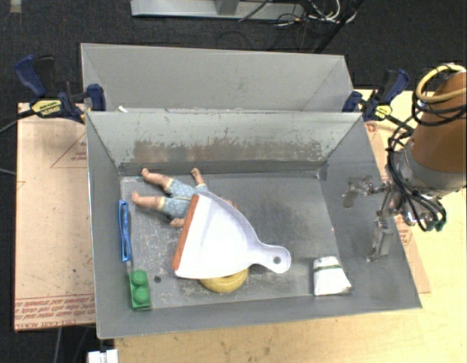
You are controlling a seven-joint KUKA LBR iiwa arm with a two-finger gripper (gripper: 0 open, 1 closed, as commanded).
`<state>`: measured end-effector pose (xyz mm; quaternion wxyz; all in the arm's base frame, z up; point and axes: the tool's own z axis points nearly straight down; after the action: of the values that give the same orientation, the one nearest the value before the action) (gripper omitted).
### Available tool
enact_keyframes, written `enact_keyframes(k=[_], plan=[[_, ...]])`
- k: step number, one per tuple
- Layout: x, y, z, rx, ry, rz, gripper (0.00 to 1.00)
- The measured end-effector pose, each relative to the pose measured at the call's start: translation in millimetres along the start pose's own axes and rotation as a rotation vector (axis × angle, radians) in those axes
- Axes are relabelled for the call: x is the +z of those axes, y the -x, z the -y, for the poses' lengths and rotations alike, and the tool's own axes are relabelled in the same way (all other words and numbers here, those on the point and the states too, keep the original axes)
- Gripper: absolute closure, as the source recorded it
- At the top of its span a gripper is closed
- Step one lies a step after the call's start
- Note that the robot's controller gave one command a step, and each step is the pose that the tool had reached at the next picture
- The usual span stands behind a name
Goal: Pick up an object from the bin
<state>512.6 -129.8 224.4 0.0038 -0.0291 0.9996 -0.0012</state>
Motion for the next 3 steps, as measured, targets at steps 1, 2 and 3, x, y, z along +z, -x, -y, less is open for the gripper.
enact_keyframes(k=[1, 2, 3], plan=[[56, -4.9, -12, -0.257, 0.003, -0.003, 0.00], [83, -13.0, -20, -0.433, 0.006, -0.009, 0.00], [120, -12.7, -29, -0.310, 0.001, 0.003, 0.00]])
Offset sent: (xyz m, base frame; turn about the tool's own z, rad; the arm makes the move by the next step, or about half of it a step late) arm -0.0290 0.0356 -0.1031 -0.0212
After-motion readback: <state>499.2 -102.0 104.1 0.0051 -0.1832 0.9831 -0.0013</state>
